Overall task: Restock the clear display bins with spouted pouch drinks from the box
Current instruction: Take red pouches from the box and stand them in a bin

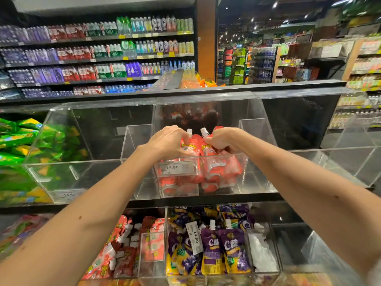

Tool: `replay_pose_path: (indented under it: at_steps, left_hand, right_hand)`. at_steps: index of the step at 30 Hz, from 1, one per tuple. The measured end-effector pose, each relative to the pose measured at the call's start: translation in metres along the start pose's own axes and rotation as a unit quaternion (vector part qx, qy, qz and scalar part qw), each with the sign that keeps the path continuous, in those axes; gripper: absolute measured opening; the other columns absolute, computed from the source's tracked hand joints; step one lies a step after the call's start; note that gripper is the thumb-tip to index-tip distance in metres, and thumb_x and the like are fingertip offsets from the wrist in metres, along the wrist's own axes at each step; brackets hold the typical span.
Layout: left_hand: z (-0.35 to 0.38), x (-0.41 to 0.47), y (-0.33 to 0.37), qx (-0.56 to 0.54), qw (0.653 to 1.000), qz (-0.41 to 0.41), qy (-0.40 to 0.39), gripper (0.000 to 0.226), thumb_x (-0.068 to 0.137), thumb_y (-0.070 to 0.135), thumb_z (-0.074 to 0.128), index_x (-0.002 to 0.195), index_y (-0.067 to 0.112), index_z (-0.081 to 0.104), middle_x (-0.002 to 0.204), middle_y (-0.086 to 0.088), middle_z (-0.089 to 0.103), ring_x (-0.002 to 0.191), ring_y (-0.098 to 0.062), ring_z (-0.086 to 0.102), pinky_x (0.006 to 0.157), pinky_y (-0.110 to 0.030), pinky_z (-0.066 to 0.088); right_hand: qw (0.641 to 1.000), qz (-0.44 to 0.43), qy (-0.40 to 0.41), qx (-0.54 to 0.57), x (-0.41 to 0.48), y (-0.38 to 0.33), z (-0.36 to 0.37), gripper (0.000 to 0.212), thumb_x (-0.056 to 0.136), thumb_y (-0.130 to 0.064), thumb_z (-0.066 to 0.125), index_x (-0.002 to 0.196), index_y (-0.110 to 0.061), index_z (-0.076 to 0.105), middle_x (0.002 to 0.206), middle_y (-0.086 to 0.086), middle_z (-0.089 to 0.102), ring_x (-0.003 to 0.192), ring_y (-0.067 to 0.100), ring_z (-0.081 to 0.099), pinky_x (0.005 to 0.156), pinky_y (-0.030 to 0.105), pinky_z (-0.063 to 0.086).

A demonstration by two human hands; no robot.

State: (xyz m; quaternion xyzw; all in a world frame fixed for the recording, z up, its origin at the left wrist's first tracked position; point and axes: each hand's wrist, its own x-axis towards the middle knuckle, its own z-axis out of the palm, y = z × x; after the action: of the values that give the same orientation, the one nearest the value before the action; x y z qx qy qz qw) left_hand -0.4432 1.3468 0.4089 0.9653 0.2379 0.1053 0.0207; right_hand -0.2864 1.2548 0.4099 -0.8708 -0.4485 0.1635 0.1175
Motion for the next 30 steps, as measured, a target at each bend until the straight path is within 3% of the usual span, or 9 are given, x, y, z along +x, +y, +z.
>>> replay_pose_path:
  at_steps: [6, 8, 9, 11, 15, 18, 21, 24, 30]
  left_hand:
    - [0.000, -0.007, 0.000, -0.027, 0.999, -0.005, 0.021, 0.038, 0.086, 0.053, 0.069, 0.107, 0.022, 0.074, 0.096, 0.008, 0.060, 0.094, -0.018, 0.060, 0.084, -0.037, 0.052]
    - [0.000, -0.010, -0.006, -0.072, 0.997, -0.003, 0.038, 0.027, 0.090, 0.044, 0.068, 0.103, 0.022, 0.076, 0.095, 0.006, 0.069, 0.090, -0.016, 0.066, 0.087, -0.039, 0.055]
    - [0.000, -0.013, -0.008, -0.103, 0.993, 0.002, 0.048, 0.023, 0.092, 0.040, 0.067, 0.103, 0.022, 0.076, 0.096, 0.004, 0.072, 0.088, -0.014, 0.067, 0.086, -0.038, 0.056]
    - [-0.001, -0.020, -0.005, -0.168, 0.981, 0.023, 0.094, 0.019, 0.093, 0.035, 0.067, 0.105, 0.022, 0.075, 0.096, 0.004, 0.072, 0.082, -0.007, 0.066, 0.080, -0.029, 0.056]
    - [0.008, -0.056, 0.016, -0.358, 0.908, 0.061, 0.209, 0.006, 0.092, 0.027, 0.070, 0.096, 0.025, 0.074, 0.084, 0.013, 0.069, 0.074, 0.004, 0.062, 0.063, -0.005, 0.043]
    - [0.038, -0.094, 0.036, -0.467, 0.853, 0.073, 0.221, 0.009, 0.090, 0.018, 0.072, 0.089, 0.027, 0.071, 0.081, 0.010, 0.068, 0.072, -0.007, 0.062, 0.063, -0.017, 0.049]
    - [0.094, -0.136, 0.081, -0.536, 0.824, 0.073, 0.168, 0.010, 0.087, 0.024, 0.071, 0.083, 0.033, 0.071, 0.073, 0.008, 0.070, 0.066, -0.011, 0.064, 0.062, -0.028, 0.053]
    - [0.155, -0.177, 0.156, -0.560, 0.821, 0.073, 0.084, 0.002, 0.082, 0.030, 0.070, 0.081, 0.029, 0.071, 0.073, 0.002, 0.072, 0.063, -0.010, 0.063, 0.060, -0.029, 0.052]
    - [0.253, -0.223, 0.361, -0.544, 0.820, 0.112, -0.137, 0.008, 0.083, 0.026, 0.077, 0.085, 0.019, 0.074, 0.074, 0.001, 0.073, 0.066, -0.005, 0.065, 0.065, -0.028, 0.053]
  right_hand:
    - [0.998, 0.042, 0.028, 0.027, -0.022, -0.009, 0.006, 0.054, 0.108, -0.040, 0.027, 0.155, -0.013, 0.027, 0.156, 0.016, 0.034, 0.132, 0.031, 0.047, 0.102, 0.037, 0.040]
    - [0.998, 0.031, 0.058, 0.017, -0.031, -0.006, 0.006, 0.055, 0.102, -0.054, 0.036, 0.140, -0.017, 0.051, 0.141, 0.018, 0.052, 0.116, 0.030, 0.058, 0.094, 0.039, 0.049]
    - [0.994, 0.023, 0.100, 0.035, -0.038, -0.004, 0.007, 0.050, 0.098, -0.058, 0.043, 0.114, -0.015, 0.064, 0.120, 0.016, 0.064, 0.100, 0.029, 0.063, 0.079, 0.036, 0.052]
    - [0.980, 0.009, 0.191, 0.057, -0.060, -0.002, 0.010, 0.049, 0.095, -0.056, 0.051, 0.081, -0.011, 0.063, 0.088, 0.012, 0.066, 0.083, 0.029, 0.062, 0.066, 0.034, 0.047]
    - [0.919, -0.086, 0.364, 0.125, -0.120, 0.006, 0.044, 0.025, 0.094, -0.030, 0.061, 0.090, -0.005, 0.066, 0.088, 0.009, 0.069, 0.083, 0.026, 0.063, 0.078, 0.044, 0.051]
    - [0.889, -0.105, 0.376, 0.238, -0.181, 0.038, 0.107, 0.012, 0.092, -0.019, 0.064, 0.083, -0.012, 0.065, 0.074, 0.000, 0.067, 0.069, 0.016, 0.063, 0.066, 0.036, 0.051]
    - [0.868, -0.024, 0.356, 0.344, -0.249, 0.077, 0.183, 0.015, 0.090, -0.014, 0.069, 0.079, -0.023, 0.066, 0.063, -0.012, 0.063, 0.061, -0.004, 0.058, 0.059, 0.014, 0.044]
    - [0.859, 0.086, 0.335, 0.377, -0.311, 0.135, 0.248, 0.011, 0.090, -0.030, 0.067, 0.079, -0.031, 0.065, 0.066, -0.009, 0.061, 0.063, 0.000, 0.054, 0.061, 0.018, 0.041]
    - [0.785, 0.256, 0.367, 0.428, -0.442, 0.276, 0.285, 0.013, 0.090, -0.012, 0.071, 0.082, -0.022, 0.071, 0.071, -0.017, 0.069, 0.068, -0.004, 0.061, 0.066, 0.014, 0.044]
